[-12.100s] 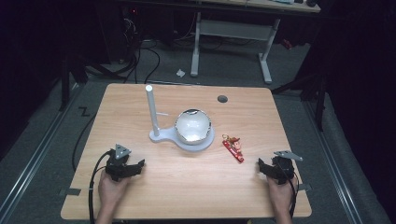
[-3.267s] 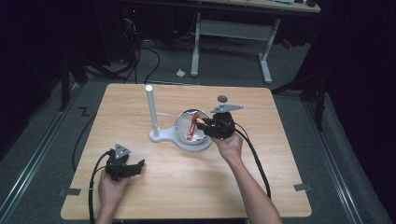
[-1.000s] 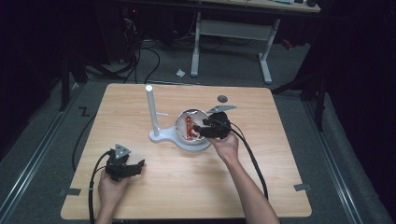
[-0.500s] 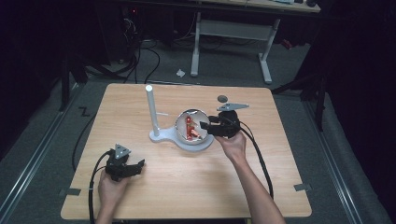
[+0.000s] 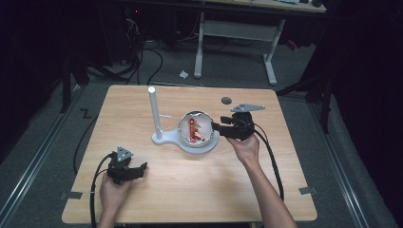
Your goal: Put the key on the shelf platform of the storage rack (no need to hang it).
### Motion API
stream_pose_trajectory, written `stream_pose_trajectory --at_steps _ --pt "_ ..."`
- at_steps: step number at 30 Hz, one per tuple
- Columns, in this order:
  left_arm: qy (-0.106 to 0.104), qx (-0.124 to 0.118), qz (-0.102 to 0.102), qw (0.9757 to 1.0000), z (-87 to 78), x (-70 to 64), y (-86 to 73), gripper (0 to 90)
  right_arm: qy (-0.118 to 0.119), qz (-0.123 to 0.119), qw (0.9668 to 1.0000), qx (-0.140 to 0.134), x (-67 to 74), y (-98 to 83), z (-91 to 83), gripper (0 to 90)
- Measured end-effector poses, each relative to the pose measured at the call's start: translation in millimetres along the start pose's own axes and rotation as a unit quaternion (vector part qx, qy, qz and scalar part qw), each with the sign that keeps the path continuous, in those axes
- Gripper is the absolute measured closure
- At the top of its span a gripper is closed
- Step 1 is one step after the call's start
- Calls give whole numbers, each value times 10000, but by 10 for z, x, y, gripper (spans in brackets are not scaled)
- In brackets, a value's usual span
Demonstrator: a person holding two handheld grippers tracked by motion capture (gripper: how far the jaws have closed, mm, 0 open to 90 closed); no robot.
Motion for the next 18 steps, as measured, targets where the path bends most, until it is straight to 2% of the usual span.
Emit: stream_pose_trajectory --at_steps 3,7,18 --pt "-1 -1 -1 10000 0 0 0 238 -27 36 9999 -110 -29 -6 -76 483" --pt "-1 0 0 10000 0 0 0 238 -101 129 9998 -81 -100 -61 -172 483" --pt "0 -1 -1 10000 0 0 0 238 -255 151 9992 -253 -203 -56 -469 483"
Point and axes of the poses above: each handheld gripper's, and its own axes: z roughly forward along the jaws, y roughly out of its top, x roughly to its left, the point moved 3 cm from there along z, roughly forward along the jaws, and after that the axes turned 3 degrees about -x, right-handed, at the moved point
